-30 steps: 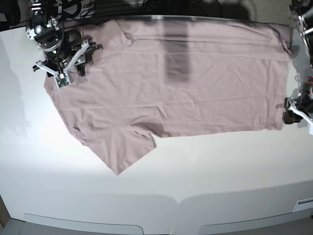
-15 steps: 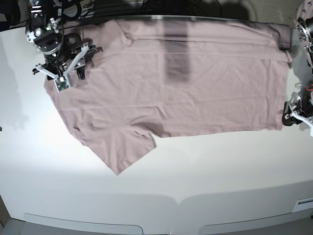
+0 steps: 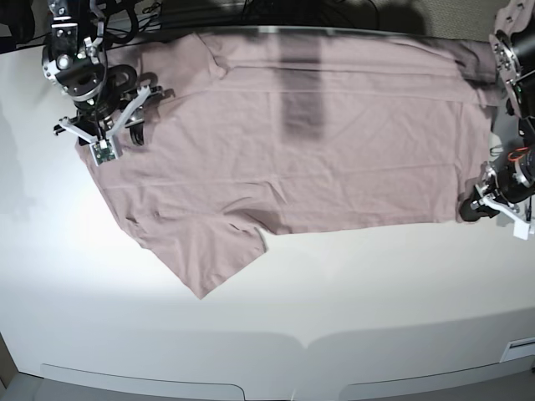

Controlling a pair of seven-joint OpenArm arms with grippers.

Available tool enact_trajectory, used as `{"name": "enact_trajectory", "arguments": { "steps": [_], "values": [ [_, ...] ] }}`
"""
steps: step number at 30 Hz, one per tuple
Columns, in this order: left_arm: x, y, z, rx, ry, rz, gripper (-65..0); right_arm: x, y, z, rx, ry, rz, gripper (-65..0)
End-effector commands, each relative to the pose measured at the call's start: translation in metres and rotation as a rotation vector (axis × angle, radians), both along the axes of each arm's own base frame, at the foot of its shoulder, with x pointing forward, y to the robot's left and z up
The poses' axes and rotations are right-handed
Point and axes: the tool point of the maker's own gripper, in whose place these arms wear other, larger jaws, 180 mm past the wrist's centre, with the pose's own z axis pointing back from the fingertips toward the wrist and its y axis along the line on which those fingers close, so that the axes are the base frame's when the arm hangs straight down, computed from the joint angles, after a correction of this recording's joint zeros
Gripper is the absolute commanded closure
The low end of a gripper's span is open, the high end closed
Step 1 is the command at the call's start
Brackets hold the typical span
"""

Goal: Fold the T-shirt properly
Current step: 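Release the shoulder edge and move both grippers to the hem corners, then grasp the hem corners with both grippers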

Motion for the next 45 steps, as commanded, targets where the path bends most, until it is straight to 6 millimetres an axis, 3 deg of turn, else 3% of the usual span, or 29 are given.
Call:
{"name": "enact_trajectory", "arguments": {
  "steps": [1,6,9,10,16,24,33,38,42,45],
  "values": [
    [-0.003,0.007,-0.002,0.047,0.037,-0.021,-18.4,0.007,-0.001,0.011,-0.003,-0.043,0.006,-25.7],
    [-0.007,0.015,-0.006,0.108,0.053,-0.038,-15.8,0.008,-0.001,0.011,-0.003,-0.044,0.006,-25.7],
    [-0.007,0.015,-0.006,0.110,0.055,-0.039,-1.4,0.010,0.000,0.013,-0.001,-0.056,0.008,-25.7],
    [-0.007,0.015,-0.006,0.110,0.054,-0.039,0.0,0.012,0.001,0.016,0.003,-0.073,0.013,-25.7],
    [-0.005,0.015,-0.005,0.110,0.044,-0.034,0.0,0.036,0.008,0.043,0.064,-0.214,0.052,-25.7],
    [-0.001,0.002,-0.008,0.087,0.028,-0.035,0.0,0.096,0.004,0.045,0.087,-0.082,0.084,-25.7],
    [-0.001,0.001,-0.008,0.086,0.026,-0.035,0.0,0.165,-0.007,0.016,0.141,0.041,0.079,-25.7],
    [-0.001,0.001,-0.008,0.086,0.026,-0.034,0.0,0.210,-0.014,0.027,0.191,0.069,0.044,-25.7],
    [0.002,0.003,-0.005,0.088,0.004,-0.023,0.0,0.230,-0.027,0.023,0.207,0.137,-0.011,-25.7],
    [0.005,0.004,-0.003,0.089,-0.012,-0.015,0.0,0.233,-0.024,0.014,0.277,0.191,-0.019,-25.7]
  ]
}}
